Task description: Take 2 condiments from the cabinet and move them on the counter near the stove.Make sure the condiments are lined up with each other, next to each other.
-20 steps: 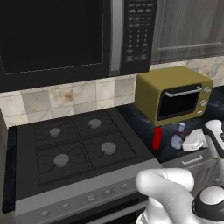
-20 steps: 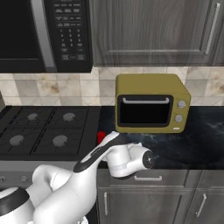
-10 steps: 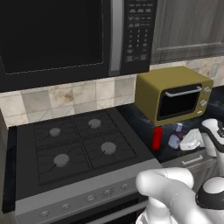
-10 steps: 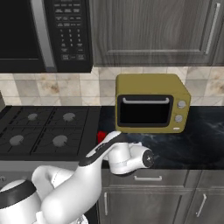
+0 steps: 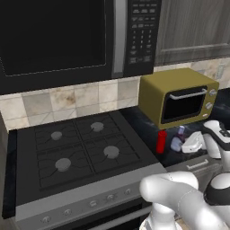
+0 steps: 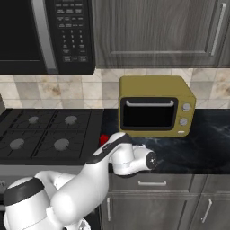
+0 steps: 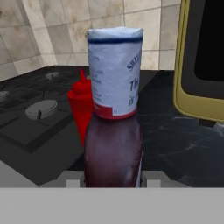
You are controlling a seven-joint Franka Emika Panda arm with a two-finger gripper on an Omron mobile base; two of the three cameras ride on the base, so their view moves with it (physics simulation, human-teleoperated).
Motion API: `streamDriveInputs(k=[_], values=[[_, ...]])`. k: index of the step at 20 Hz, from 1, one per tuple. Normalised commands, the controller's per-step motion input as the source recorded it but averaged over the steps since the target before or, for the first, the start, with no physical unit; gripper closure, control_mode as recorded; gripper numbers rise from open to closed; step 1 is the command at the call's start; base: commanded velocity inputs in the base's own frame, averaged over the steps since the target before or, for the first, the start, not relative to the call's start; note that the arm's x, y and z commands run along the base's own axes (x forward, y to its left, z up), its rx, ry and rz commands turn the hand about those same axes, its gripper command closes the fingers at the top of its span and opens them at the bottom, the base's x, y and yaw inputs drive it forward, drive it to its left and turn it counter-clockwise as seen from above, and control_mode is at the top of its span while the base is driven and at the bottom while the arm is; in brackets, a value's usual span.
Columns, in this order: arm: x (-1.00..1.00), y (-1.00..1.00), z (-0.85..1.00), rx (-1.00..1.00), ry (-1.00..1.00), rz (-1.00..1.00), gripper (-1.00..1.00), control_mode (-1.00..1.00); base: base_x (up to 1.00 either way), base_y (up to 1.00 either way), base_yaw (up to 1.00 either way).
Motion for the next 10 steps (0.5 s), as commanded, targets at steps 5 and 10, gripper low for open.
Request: streamDriveInputs(k=[5,10], values=[[0.06,0.05,-0.04,0.00,0.00,0.00,1.00,-1.00,0.00,0.00,0.00],[0.00,0.11,-0.08,0.00,0.00,0.00,1.00,-1.00,0.00,0.00,0.00]])
